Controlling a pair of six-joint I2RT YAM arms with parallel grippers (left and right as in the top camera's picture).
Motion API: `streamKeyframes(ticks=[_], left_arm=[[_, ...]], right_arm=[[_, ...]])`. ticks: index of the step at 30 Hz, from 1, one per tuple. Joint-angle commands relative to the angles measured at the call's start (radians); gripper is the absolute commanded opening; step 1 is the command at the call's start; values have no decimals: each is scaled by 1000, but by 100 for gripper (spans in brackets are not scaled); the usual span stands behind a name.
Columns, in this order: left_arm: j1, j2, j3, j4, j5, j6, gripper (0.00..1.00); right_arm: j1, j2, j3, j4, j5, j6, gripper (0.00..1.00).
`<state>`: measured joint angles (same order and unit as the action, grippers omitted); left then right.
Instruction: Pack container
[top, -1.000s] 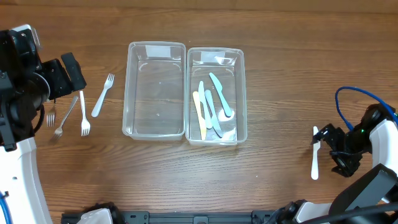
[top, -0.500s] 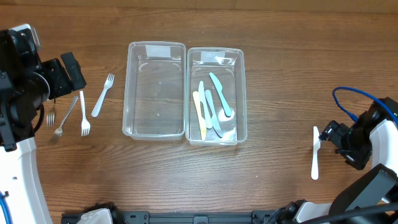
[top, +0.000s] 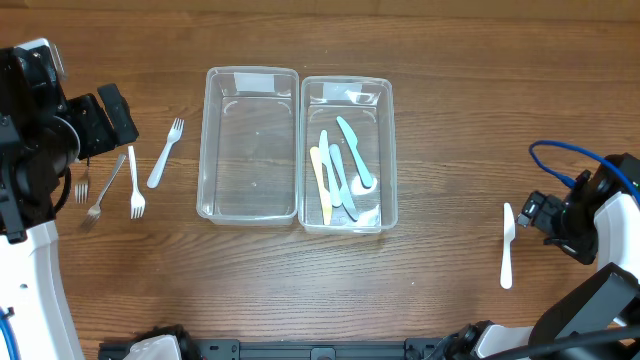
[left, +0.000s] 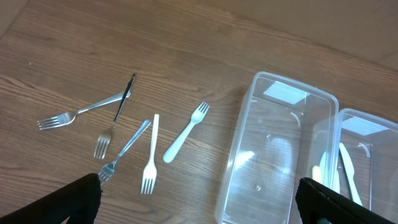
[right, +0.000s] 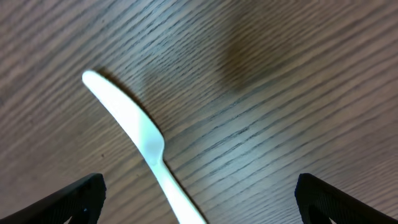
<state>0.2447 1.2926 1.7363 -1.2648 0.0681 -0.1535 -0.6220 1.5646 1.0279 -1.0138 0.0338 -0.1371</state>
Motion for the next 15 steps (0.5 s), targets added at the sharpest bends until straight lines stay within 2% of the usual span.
streamKeyframes(ticks=[1,3,11,15], left_arm=[[8,2,14,6,-1,19,100],[8,2,14,9,-1,19,100],[8,2,14,10,-1,19,100],[8,2,14,14,-5,19,100]], right_arm=[[0,3,-6,-24,15,-204,100],[0,3,-23,-31,45,-253,100],[6,3,-126,24,4,-256,100],[68,3,-130,16,-12,-290,100]])
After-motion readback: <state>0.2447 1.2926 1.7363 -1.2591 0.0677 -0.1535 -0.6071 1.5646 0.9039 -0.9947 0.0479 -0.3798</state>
